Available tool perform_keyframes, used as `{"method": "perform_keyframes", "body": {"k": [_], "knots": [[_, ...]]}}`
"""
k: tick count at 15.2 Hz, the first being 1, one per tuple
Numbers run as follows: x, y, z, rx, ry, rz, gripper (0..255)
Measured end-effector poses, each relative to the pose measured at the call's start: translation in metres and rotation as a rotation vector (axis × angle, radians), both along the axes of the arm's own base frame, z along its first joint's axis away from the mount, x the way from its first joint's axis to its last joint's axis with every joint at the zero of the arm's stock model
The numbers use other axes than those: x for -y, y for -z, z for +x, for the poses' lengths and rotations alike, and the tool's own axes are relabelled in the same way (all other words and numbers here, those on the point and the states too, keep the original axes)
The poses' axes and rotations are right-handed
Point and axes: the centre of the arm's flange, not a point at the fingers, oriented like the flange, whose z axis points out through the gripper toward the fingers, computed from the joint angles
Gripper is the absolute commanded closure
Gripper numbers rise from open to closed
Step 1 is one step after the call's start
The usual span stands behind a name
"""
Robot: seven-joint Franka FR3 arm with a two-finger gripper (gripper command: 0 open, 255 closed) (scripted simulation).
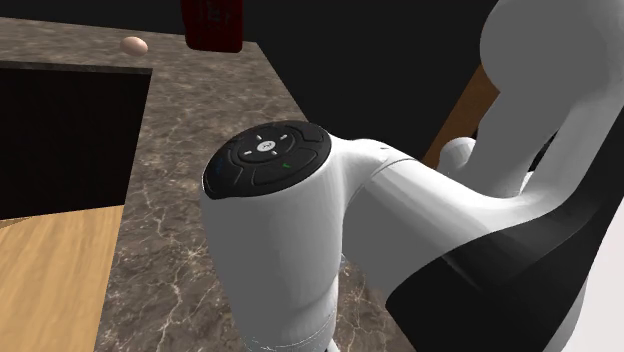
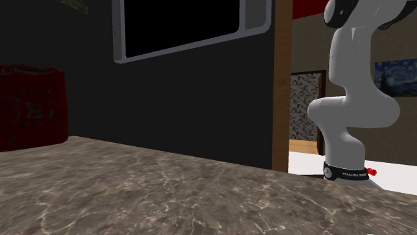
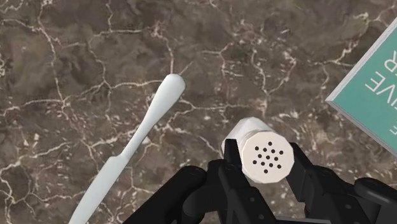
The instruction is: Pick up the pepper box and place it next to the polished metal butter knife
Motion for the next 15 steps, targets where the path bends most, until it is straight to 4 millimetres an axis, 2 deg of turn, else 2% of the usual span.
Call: {"method": "perform_keyframes", "body": {"k": [6,7,13,15], "knots": [[0.001,0.007,0.0,0.0,0.0,0.0,255],[0.001,0.007,0.0,0.0,0.0,0.0,0],[0.001,0.007,0.0,0.0,0.0,0.001,0],[-0.001,-0.008,0.004,0.001,0.001,0.001,0]]}}
